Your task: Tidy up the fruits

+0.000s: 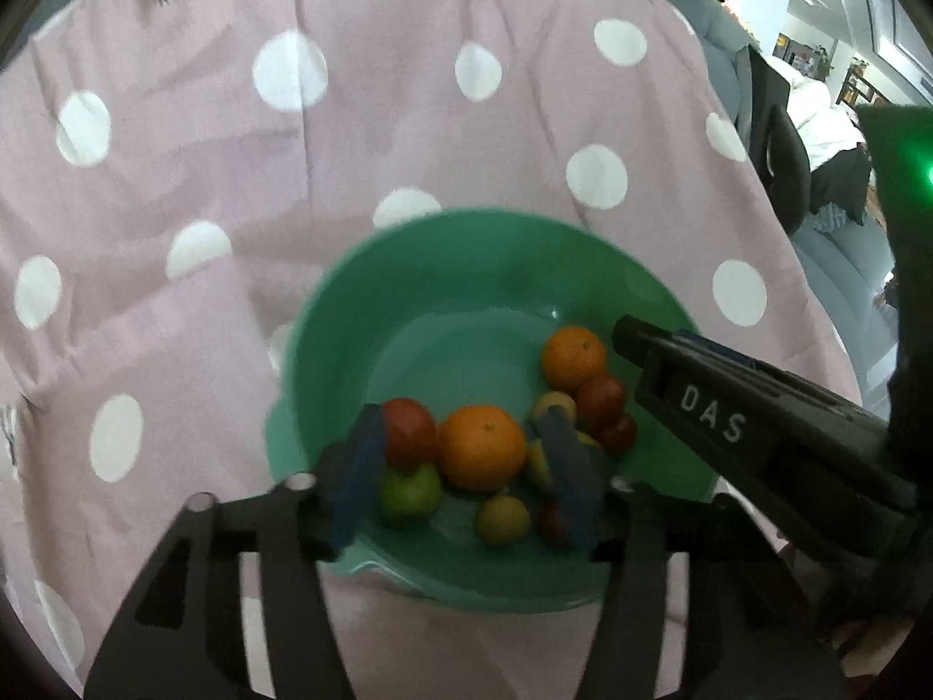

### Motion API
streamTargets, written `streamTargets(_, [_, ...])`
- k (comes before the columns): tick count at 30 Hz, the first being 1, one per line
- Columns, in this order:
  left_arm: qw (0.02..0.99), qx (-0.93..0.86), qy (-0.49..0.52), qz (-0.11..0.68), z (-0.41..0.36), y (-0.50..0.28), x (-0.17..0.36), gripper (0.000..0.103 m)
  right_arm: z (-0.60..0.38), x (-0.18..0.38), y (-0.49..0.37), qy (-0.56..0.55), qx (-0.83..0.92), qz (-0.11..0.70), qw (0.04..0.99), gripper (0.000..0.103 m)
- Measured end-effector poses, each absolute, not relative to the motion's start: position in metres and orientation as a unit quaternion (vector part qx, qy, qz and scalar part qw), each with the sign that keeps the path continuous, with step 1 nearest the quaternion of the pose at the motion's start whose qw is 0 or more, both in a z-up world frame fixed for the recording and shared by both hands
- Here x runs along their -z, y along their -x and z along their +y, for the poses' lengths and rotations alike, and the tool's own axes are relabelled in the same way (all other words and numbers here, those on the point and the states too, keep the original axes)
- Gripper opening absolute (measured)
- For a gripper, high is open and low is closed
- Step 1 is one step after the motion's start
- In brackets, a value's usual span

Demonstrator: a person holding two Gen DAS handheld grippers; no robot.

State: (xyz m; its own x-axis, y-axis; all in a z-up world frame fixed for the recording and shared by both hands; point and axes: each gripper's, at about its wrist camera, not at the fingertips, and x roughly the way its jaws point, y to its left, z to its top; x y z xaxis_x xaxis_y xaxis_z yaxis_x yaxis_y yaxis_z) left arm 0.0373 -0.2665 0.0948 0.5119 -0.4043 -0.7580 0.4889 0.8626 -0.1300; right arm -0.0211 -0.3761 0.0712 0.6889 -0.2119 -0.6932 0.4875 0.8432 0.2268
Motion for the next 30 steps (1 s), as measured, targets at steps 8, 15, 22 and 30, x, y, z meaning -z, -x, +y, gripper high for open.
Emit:
streamTargets(8, [0.898, 0.229, -0.04, 0.373, -0.243, -0.028, -0.127, 0.094, -0.381, -0.09, 0.04, -0.212, 0.195, 0.3, 0.91, 0.049])
streamTargets(15, [0.9, 0.227, -0.016, 0.373, -0.229, -0.028, -0.135, 0.102, -0.381, -0.1, 0.049, -0.206, 0.2, 0.279, 0.916, 0.058])
streamTargets(22, [0.892, 0.222, 0.004, 0.394, -0.223, -0.034, -0.131, 0.102, -0.382, -0.1, 0.049, -0.206, 0.196, 0.278, 0.918, 0.058])
streamTargets(30, [0.889, 0.222, -0.002, 0.401, -0.223, -0.034, -0.128, 0.102, -0.381, -0.099, 0.048, -0.204, 0.199, 0.282, 0.916, 0.058])
